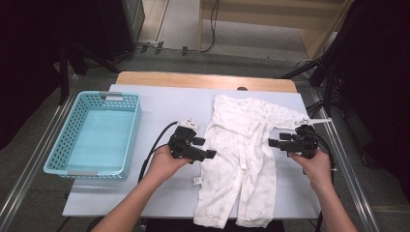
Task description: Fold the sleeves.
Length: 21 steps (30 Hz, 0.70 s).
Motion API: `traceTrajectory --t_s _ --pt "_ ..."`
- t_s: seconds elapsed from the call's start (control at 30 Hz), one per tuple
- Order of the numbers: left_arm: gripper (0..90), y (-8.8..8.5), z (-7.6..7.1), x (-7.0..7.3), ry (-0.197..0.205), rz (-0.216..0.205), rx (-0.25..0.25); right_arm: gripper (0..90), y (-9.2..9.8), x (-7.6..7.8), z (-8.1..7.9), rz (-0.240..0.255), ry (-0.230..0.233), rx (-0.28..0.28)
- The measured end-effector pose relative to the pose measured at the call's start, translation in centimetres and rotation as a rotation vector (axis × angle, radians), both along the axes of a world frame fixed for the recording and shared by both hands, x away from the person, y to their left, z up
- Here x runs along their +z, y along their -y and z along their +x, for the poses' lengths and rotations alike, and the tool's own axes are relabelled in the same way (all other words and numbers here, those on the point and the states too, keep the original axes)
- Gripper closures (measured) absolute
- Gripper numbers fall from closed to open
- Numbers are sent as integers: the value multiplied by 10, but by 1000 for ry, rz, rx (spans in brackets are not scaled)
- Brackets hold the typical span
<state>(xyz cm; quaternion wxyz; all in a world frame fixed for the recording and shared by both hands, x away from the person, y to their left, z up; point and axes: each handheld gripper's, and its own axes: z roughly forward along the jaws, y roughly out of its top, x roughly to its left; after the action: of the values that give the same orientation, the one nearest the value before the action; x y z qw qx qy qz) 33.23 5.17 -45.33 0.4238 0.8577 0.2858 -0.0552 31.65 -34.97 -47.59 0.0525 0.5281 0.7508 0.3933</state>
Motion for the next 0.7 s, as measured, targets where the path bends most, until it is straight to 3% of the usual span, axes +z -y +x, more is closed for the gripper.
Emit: traceTrajectory --t_s 0.43,0.7 --pt "288 -20 -5 -1 7 2 41 253 21 -3 26 -27 -15 -56" --pt "289 -31 -8 -6 -12 -3 62 266 31 -10 41 -52 -30 -86"
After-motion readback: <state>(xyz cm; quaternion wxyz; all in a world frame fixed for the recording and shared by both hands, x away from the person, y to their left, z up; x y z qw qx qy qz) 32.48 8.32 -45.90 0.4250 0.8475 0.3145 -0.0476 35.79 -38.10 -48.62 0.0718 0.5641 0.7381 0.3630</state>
